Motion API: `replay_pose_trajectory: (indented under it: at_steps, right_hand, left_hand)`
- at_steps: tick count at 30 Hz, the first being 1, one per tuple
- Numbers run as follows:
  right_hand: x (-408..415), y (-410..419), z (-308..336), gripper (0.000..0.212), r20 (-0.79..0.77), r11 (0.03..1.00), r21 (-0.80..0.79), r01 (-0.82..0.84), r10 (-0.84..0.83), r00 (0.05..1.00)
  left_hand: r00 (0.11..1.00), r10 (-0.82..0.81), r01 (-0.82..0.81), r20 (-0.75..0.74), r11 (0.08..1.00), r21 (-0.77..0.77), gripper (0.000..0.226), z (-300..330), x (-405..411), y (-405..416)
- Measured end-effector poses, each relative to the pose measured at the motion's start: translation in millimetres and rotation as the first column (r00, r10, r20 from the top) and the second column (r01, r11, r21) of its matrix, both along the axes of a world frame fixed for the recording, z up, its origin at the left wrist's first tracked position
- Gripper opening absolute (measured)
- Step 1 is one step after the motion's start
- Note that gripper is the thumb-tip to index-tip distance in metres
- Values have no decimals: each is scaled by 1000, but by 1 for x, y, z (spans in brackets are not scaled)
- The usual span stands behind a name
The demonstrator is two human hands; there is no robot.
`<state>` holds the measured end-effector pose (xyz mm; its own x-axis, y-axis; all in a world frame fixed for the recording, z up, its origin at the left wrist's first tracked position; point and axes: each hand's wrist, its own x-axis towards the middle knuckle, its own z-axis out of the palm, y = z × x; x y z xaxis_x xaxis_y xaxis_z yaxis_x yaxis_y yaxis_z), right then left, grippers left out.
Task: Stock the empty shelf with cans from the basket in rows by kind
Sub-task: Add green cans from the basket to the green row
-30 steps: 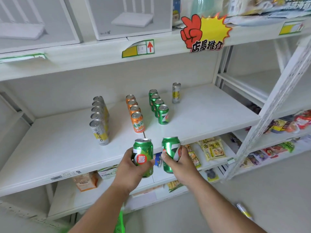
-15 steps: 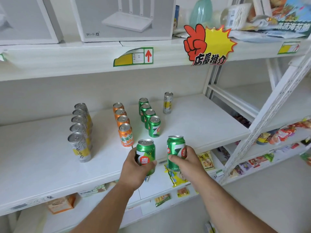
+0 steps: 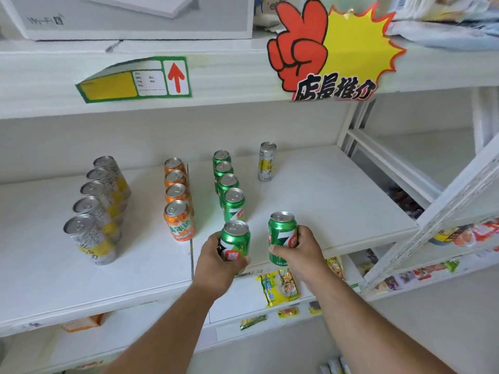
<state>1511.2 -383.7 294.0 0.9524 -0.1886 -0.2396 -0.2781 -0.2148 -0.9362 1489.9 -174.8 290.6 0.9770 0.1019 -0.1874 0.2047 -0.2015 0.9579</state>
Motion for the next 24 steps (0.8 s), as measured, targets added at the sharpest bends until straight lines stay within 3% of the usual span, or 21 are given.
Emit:
replay_pose_trajectory:
  at_steps: [7,17,21,24]
  right_hand:
    - [45,-31,-28,56,5,997,-64,-51,52,999]
    - [64,-46,-57,69,47,988,-140,-60,67,997]
    - [53,-46,-56,76,26,979,-184,-94,100,995]
    - [18,-41,-56,78,62,979,-203,22,-10,998]
  left_hand:
    - [997,83,-83,9,994,66,65,-25,27,-31]
    - [993,113,-113,-18,993,24,68,-47,46,-32]
    - [996,71,-69,-47,996,56,91,-53,43,-26]
    - [993,80,-72,-84,993,97,109,-56,33,-19]
